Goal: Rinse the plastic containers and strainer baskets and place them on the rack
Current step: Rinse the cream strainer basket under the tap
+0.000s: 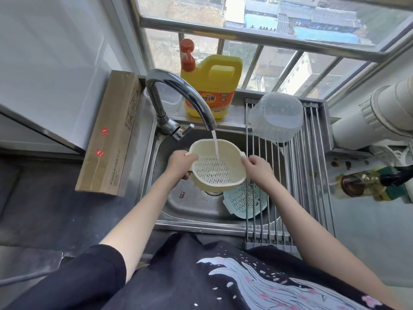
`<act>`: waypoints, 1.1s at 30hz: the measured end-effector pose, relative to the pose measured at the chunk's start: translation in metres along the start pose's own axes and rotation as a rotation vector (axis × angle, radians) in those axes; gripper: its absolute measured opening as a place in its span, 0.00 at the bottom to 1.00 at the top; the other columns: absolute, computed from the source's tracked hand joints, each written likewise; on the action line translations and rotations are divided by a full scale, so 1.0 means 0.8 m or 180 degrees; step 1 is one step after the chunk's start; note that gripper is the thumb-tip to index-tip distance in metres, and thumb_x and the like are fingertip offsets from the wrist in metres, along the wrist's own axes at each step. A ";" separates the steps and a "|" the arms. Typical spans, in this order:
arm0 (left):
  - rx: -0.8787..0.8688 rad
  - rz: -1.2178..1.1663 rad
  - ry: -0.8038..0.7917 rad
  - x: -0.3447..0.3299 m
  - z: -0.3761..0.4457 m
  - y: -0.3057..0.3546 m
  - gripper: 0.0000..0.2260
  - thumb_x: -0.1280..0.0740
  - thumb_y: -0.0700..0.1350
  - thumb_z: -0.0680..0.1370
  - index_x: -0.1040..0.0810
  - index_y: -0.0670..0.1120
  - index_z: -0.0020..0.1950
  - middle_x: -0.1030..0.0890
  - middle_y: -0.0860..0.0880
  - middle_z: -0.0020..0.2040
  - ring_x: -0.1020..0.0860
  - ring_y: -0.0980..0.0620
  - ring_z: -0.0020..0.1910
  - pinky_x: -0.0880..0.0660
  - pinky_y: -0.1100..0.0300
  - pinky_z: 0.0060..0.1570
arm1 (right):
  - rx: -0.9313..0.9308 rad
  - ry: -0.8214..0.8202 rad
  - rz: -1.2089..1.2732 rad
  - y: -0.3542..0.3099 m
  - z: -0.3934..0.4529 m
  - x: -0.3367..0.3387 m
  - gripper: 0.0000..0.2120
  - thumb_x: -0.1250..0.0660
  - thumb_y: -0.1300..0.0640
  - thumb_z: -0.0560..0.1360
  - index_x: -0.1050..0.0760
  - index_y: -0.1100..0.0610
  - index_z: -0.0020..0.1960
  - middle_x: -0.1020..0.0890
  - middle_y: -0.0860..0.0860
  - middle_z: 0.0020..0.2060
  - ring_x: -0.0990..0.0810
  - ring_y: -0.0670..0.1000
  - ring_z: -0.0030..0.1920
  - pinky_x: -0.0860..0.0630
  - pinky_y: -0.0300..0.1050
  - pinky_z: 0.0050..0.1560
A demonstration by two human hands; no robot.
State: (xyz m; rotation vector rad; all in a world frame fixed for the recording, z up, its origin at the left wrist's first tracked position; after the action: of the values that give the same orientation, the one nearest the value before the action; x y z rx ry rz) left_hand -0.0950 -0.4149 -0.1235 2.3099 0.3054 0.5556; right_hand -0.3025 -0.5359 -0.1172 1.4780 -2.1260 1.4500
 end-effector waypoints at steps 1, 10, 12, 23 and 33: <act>-0.0016 0.0059 0.0040 0.005 -0.002 0.005 0.06 0.37 0.41 0.73 0.27 0.40 0.37 0.30 0.43 0.31 0.37 0.51 0.20 0.42 0.67 0.19 | -0.0084 -0.0271 -0.0174 0.005 -0.001 -0.013 0.19 0.45 0.45 0.80 0.30 0.55 0.37 0.26 0.49 0.32 0.29 0.50 0.30 0.30 0.43 0.31; -0.0240 0.1023 0.0111 0.017 -0.015 0.041 0.05 0.39 0.39 0.72 0.28 0.41 0.36 0.29 0.44 0.28 0.33 0.49 0.20 0.38 0.66 0.18 | -0.0140 -0.0104 -0.0749 0.009 -0.019 -0.045 0.15 0.44 0.44 0.79 0.31 0.57 0.52 0.21 0.52 0.44 0.22 0.53 0.40 0.24 0.51 0.38; -0.0434 0.1132 0.0121 0.014 -0.019 0.047 0.06 0.39 0.39 0.73 0.27 0.42 0.37 0.27 0.43 0.32 0.31 0.49 0.21 0.38 0.67 0.16 | 0.0471 0.0468 -0.1020 -0.015 -0.026 -0.030 0.12 0.38 0.51 0.77 0.33 0.58 0.55 0.24 0.54 0.50 0.24 0.55 0.48 0.24 0.52 0.41; -0.0307 0.0241 -0.0469 0.005 -0.007 0.012 0.07 0.35 0.40 0.72 0.20 0.49 0.46 0.25 0.44 0.38 0.27 0.48 0.37 0.30 0.60 0.31 | 0.1627 -0.0771 -0.1841 -0.101 -0.037 -0.107 0.30 0.43 0.63 0.76 0.45 0.52 0.77 0.34 0.55 0.73 0.32 0.58 0.69 0.34 0.51 0.65; 0.0684 0.0025 -0.1131 -0.033 -0.017 -0.052 0.03 0.37 0.39 0.67 0.29 0.42 0.40 0.33 0.46 0.26 0.38 0.52 0.20 0.40 0.61 0.25 | 0.0947 -0.1389 -0.1799 -0.098 -0.006 -0.083 0.12 0.43 0.61 0.77 0.24 0.54 0.55 0.20 0.54 0.53 0.20 0.56 0.50 0.24 0.48 0.47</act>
State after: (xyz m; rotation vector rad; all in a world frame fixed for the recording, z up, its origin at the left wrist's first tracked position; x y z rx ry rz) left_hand -0.1267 -0.3871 -0.1520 2.5624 0.1916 0.1119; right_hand -0.2097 -0.4932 -0.1073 2.4408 -1.4922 1.3425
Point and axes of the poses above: each hand's wrist, its own z-axis towards the middle knuckle, its own x-axis out of the back of the hand, y = z × x, the point moved 8 cm from there along z, towards the middle knuckle
